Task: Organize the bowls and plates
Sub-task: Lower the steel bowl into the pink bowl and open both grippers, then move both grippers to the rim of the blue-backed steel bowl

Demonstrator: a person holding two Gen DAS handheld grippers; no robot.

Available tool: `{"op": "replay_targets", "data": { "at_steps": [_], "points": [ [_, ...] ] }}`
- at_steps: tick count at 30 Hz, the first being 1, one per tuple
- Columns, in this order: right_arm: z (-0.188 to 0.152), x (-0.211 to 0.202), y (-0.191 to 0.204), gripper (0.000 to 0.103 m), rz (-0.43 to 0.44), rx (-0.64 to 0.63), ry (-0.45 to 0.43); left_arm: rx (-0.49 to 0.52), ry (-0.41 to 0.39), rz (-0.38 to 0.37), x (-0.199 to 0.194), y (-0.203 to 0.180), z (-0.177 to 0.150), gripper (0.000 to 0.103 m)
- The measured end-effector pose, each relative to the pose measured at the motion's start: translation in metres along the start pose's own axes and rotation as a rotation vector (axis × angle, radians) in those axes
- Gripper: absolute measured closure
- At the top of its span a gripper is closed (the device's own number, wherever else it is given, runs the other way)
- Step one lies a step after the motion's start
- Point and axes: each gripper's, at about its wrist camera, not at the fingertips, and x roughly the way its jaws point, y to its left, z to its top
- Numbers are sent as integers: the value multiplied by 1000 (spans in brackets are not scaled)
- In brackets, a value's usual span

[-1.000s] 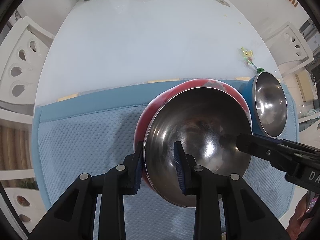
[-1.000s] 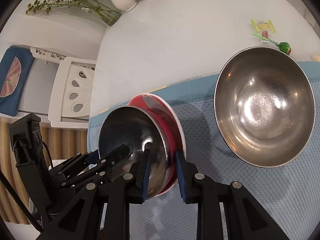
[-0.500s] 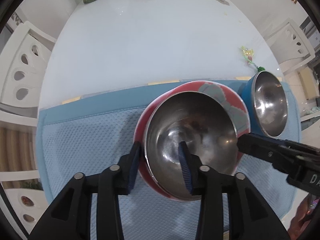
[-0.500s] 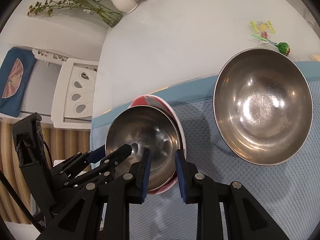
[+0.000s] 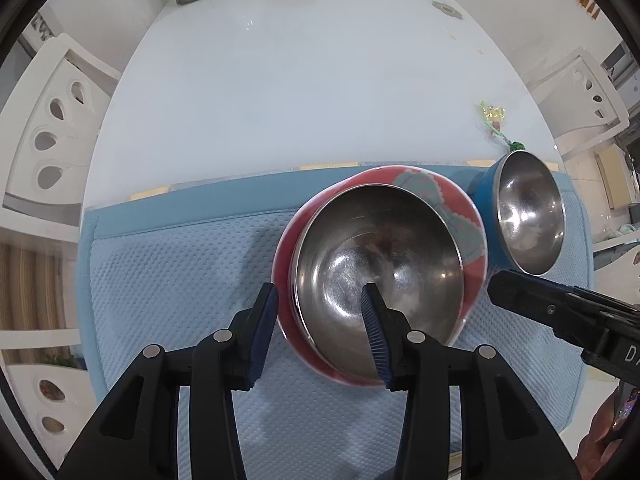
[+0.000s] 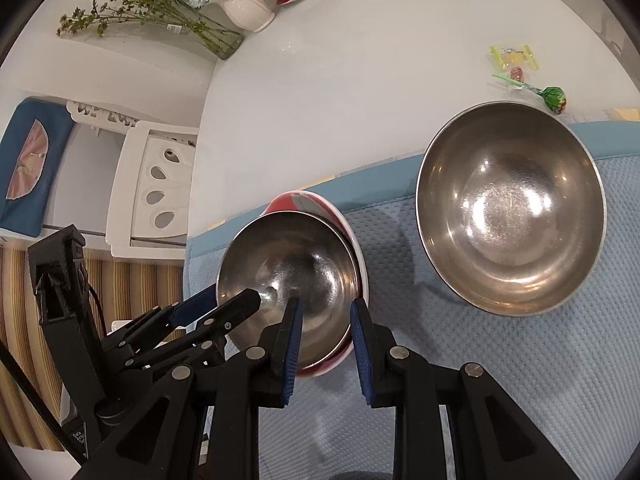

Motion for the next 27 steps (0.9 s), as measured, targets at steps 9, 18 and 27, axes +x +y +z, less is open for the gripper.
{"op": "replay_targets", "data": {
  "at_steps": [9, 18, 27],
  "points": [
    [-27, -29, -1, 42, -33, 28, -24, -29, -20, -51, -29, -5, -17, 35],
    [-43, -60, -58, 30, -27, 132, -40, -50, -12, -37, -33, -50, -18, 27],
    [-20, -76, -113, 30, -49, 178, -67, -183, 40, -146, -9, -112, -30, 27]
  ]
}}
